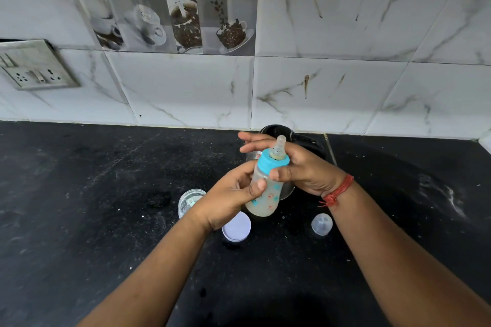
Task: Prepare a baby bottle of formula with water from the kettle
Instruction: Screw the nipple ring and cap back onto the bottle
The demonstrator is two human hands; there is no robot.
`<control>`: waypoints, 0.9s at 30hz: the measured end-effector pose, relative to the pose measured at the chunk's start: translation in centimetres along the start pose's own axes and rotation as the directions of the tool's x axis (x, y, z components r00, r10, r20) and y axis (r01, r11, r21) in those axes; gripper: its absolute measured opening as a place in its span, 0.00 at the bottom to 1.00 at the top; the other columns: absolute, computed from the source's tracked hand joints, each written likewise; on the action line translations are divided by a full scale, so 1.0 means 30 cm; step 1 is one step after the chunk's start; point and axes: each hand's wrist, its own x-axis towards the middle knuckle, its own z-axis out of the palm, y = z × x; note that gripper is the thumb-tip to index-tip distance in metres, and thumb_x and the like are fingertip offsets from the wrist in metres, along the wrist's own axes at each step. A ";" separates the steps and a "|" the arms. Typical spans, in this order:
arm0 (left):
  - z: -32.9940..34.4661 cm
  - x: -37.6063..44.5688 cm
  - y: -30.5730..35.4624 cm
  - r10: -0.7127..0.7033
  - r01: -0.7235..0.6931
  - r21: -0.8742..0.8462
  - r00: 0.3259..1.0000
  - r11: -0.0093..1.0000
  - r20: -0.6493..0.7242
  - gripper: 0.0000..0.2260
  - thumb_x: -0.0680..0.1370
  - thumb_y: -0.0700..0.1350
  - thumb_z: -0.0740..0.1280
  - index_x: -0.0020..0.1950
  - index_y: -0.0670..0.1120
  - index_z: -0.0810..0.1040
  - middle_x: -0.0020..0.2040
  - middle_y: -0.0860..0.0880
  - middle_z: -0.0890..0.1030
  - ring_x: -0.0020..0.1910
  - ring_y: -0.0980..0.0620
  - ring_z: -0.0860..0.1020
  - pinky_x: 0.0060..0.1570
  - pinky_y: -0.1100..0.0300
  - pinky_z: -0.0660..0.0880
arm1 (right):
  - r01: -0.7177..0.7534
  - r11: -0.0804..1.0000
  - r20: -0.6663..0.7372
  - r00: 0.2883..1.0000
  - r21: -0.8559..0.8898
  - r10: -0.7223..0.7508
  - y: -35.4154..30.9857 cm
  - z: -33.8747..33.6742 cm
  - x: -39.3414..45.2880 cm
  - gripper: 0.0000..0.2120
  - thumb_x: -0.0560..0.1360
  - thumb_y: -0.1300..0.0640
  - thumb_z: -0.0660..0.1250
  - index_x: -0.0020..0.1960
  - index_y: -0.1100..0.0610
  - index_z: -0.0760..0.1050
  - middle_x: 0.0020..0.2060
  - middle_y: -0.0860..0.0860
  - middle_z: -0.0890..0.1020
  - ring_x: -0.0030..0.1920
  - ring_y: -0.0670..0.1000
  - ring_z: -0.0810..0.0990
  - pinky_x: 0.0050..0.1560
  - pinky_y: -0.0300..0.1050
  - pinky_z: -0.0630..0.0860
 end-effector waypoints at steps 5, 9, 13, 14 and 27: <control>0.034 0.019 0.053 0.005 0.002 0.185 0.999 0.983 -0.041 0.13 0.79 0.44 0.73 0.62 0.48 0.78 0.52 0.55 0.85 0.54 0.58 0.82 0.54 0.61 0.78 | 0.050 0.985 -0.123 0.992 0.166 -0.030 0.000 0.043 0.033 0.15 0.70 0.54 0.69 0.54 0.61 0.80 0.67 0.54 0.79 0.69 0.54 0.76 0.66 0.52 0.75; 0.062 0.048 0.034 0.242 -0.046 0.560 0.929 0.827 -0.281 0.21 0.78 0.45 0.74 0.68 0.51 0.73 0.55 0.54 0.83 0.53 0.60 0.82 0.53 0.62 0.79 | 0.033 0.973 -0.467 0.881 0.230 0.081 0.017 0.118 0.058 0.12 0.68 0.53 0.73 0.49 0.56 0.82 0.56 0.53 0.85 0.55 0.50 0.83 0.59 0.49 0.78; 0.084 0.056 0.005 0.275 -0.066 0.525 0.903 0.848 -0.329 0.20 0.75 0.48 0.72 0.66 0.50 0.73 0.54 0.51 0.84 0.52 0.56 0.83 0.53 0.57 0.81 | -0.043 0.986 -0.623 0.771 0.162 0.136 0.016 0.182 0.068 0.17 0.70 0.53 0.74 0.55 0.59 0.81 0.51 0.56 0.85 0.47 0.46 0.83 0.53 0.45 0.79; 0.075 0.052 0.013 0.260 -0.104 0.481 0.927 0.871 -0.270 0.19 0.77 0.46 0.72 0.66 0.49 0.74 0.55 0.50 0.84 0.54 0.53 0.83 0.55 0.55 0.81 | -0.041 0.991 -0.579 0.808 0.131 0.110 0.007 0.168 0.059 0.17 0.71 0.53 0.75 0.58 0.59 0.80 0.51 0.54 0.85 0.49 0.46 0.83 0.53 0.45 0.78; 0.074 0.043 0.105 0.112 -0.082 0.250 0.988 0.965 -0.108 0.15 0.76 0.45 0.72 0.62 0.51 0.77 0.52 0.53 0.85 0.53 0.57 0.83 0.53 0.62 0.79 | 0.067 0.955 -0.317 0.948 0.289 0.029 -0.063 0.094 0.048 0.09 0.65 0.56 0.72 0.43 0.59 0.80 0.52 0.52 0.85 0.54 0.49 0.81 0.51 0.46 0.77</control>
